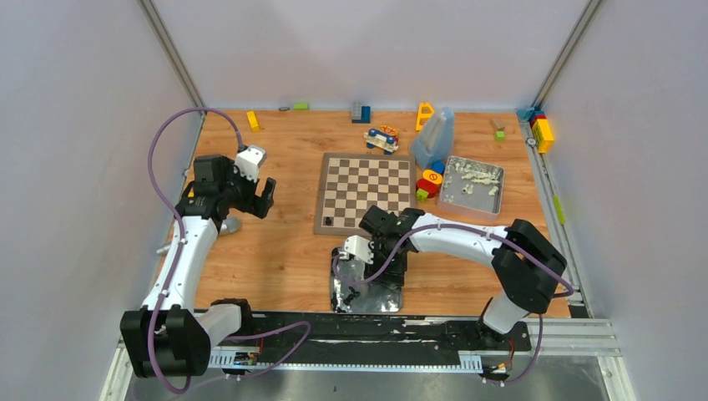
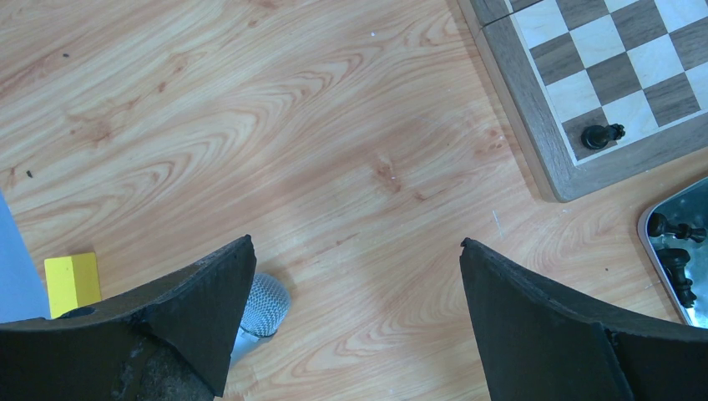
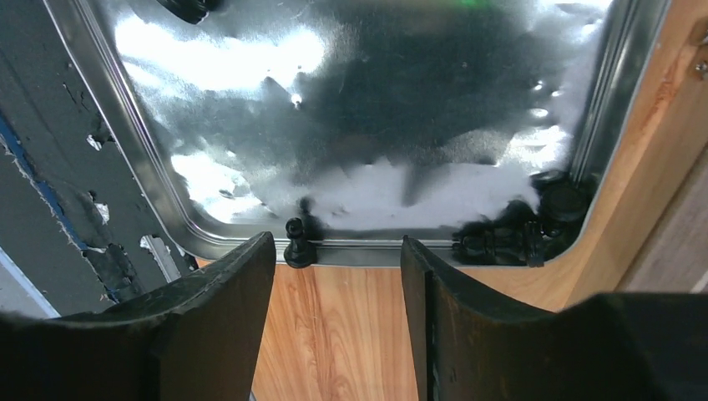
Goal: Set up the chess pieces on the board
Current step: Pick up the chess piece from the storage box.
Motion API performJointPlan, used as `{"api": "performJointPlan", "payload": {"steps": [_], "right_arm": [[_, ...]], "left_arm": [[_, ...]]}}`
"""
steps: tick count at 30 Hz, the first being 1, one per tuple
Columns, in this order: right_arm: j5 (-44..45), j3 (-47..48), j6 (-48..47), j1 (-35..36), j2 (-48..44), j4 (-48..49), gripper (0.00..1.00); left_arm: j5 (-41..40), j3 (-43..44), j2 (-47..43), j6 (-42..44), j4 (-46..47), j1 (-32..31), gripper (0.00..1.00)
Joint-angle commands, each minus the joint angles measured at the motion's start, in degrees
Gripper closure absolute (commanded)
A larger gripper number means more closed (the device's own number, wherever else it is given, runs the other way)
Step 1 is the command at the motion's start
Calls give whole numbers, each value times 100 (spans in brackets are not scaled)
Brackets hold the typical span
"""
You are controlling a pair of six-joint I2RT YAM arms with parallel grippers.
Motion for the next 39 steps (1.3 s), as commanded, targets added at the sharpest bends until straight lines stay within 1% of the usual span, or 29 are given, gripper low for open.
{"api": "performJointPlan", "payload": {"steps": [1, 8, 13, 16, 20, 23, 27, 32, 35, 39], "right_arm": [[81, -54, 49, 104, 159, 80, 43], [136, -90, 73, 156, 372, 136, 48], [179, -158, 114, 222, 416, 139, 54], [156, -168, 139, 240, 427, 151, 61], [56, -164, 195, 263, 452, 168, 76], [73, -163, 188, 267, 415, 206, 84], [76, -66, 124, 239, 271, 243, 90], [-151, 250, 56, 6, 90, 328, 95], [-453, 509, 14, -317, 11, 505, 97], [-921, 809, 9, -869, -68, 1205, 97]], "left_arm": [[87, -26, -54, 69, 140, 34, 0], [98, -33, -56, 77, 148, 34, 0], [97, -38, -33, 88, 171, 33, 0], [98, -38, -33, 87, 172, 35, 0], [95, -53, -36, 83, 175, 31, 0], [87, -55, -46, 86, 178, 35, 0], [88, -55, -38, 86, 167, 35, 0], [84, -51, -45, 85, 161, 36, 0], [84, -47, -54, 81, 159, 35, 0], [84, -42, -60, 77, 174, 31, 0]]}}
